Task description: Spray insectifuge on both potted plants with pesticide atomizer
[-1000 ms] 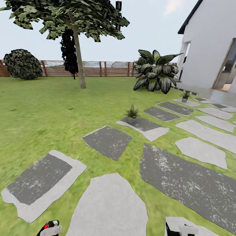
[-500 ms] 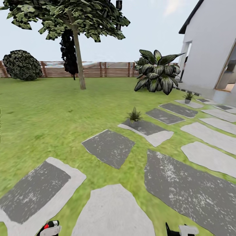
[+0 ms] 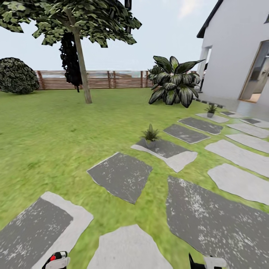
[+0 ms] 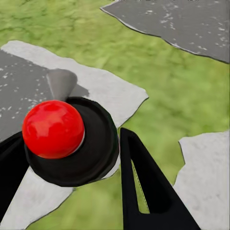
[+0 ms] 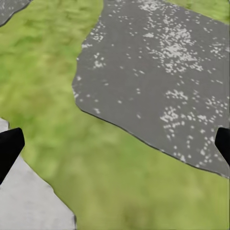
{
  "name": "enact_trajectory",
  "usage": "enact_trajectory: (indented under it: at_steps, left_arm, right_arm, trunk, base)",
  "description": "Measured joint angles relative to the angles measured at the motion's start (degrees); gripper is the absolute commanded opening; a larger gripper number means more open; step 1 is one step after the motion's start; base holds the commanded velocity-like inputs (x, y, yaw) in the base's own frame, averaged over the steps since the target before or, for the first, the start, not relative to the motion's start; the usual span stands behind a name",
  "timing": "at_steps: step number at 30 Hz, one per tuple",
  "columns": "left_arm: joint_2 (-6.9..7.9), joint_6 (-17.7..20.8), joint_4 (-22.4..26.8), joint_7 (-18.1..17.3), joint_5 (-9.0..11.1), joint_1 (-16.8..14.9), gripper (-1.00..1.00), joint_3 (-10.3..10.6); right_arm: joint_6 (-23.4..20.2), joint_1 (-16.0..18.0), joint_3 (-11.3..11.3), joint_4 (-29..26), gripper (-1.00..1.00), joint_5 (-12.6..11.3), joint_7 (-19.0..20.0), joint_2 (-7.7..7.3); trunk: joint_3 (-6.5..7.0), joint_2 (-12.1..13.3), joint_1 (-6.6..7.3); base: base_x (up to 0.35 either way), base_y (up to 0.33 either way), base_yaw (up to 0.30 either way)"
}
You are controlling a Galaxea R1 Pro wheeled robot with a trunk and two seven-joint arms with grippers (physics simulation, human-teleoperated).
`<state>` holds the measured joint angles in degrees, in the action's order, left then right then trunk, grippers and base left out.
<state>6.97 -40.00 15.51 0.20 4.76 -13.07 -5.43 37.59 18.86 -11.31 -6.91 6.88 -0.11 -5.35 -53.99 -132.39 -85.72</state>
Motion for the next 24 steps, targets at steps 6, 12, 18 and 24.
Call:
enact_trajectory:
  at_steps: [6,12,18,24]
  left_arm:
    - [-0.03,0.00,0.00,0.00,-0.01,0.01,-1.00,0.00]
    - [-0.04,0.00,0.00,0.00,-0.05,0.01,-1.00,0.00]
    - [0.00,0.00,0.00,0.00,-0.01,0.00,-1.00,0.00]
    - [-0.03,0.00,0.00,0.00,-0.01,0.01,-1.00,0.00]
  right_arm:
    - [0.00,0.00,0.02,0.00,1.00,0.00,-0.01,-0.02]
    - [-0.01,0.00,0.03,0.00,1.00,0.00,0.01,0.01]
    - [-0.01,0.00,0.00,0.00,1.00,0.00,0.02,-0.01]
    - [0.00,0.00,0.01,0.00,1.00,0.00,0.01,-0.02]
  trunk:
    - [0.00,0.00,0.00]
    - [0.00,0.00,0.00]
    - [0.00,0.00,0.00]
    - [0.00,0.00,0.00]
  base:
    - [0.335,0.081,-0.003]
    - [0.335,0.081,0.000]
    - [0.336,0.081,0.000]
    - [0.336,0.081,0.000]
